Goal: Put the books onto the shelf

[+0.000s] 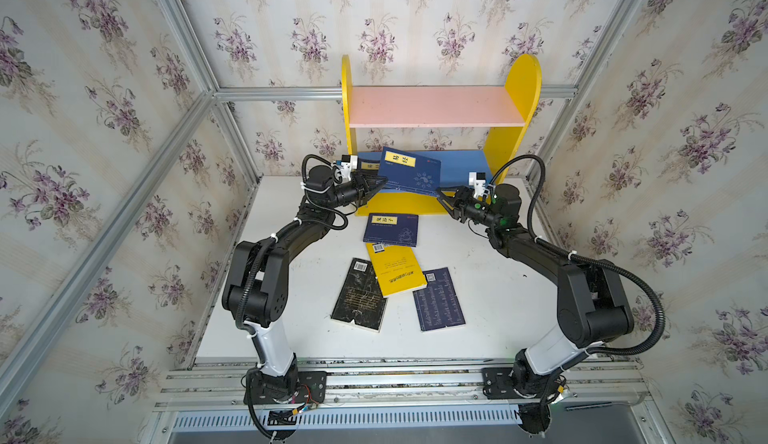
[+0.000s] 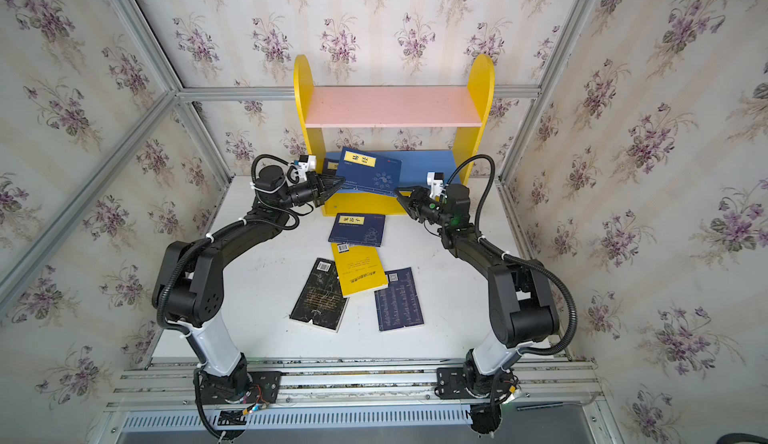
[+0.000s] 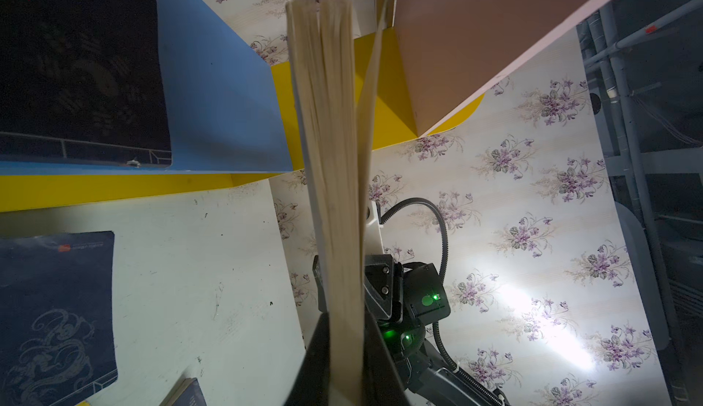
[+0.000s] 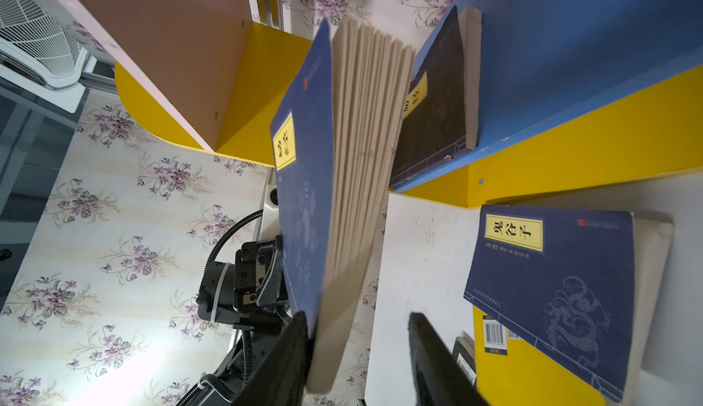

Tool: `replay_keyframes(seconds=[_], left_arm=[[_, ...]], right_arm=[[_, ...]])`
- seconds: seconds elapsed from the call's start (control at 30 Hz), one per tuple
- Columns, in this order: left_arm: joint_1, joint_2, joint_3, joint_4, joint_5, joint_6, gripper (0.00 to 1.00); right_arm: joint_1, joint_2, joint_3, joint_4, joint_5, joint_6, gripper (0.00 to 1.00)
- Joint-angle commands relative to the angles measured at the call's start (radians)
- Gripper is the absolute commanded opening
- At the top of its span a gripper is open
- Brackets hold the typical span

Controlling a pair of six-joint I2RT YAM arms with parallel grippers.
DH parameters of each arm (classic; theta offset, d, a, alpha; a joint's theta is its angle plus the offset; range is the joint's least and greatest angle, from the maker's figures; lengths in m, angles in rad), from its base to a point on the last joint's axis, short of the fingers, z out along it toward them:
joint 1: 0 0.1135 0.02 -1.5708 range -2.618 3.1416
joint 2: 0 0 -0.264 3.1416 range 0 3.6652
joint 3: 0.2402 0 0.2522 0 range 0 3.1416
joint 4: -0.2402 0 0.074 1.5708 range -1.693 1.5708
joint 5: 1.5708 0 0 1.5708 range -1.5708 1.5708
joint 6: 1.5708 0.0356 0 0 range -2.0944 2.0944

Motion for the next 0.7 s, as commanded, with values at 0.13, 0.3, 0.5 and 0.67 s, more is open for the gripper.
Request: replay_keyframes(seconds=[0.13,0.3,0.5,0.67], left_arm=[[-0.001,-0.009,-0.002,0.091,-0.004,-0.002,0.04],[-0.006,-0.017,-0.013,0.084,-0.009,0.019,0.04],[-0.008,-0.014,-0.016,0.081,-0.022,0.032,0.04],[-0.013,-0.001,0.02,0.049,-0.02,0.054,0.05]], right_arm=[[-0.001,0.04,0.022,0.132,-0.034,0.068,0.43],[0.0,0.086,0.057,0.193,-0.056,0.12,0.37],[0.0,0.116,0.077,0.248,-0.081,0.165,0.33],[0.0,0.132,0.093,0.252,-0.096,0.169,0.24]])
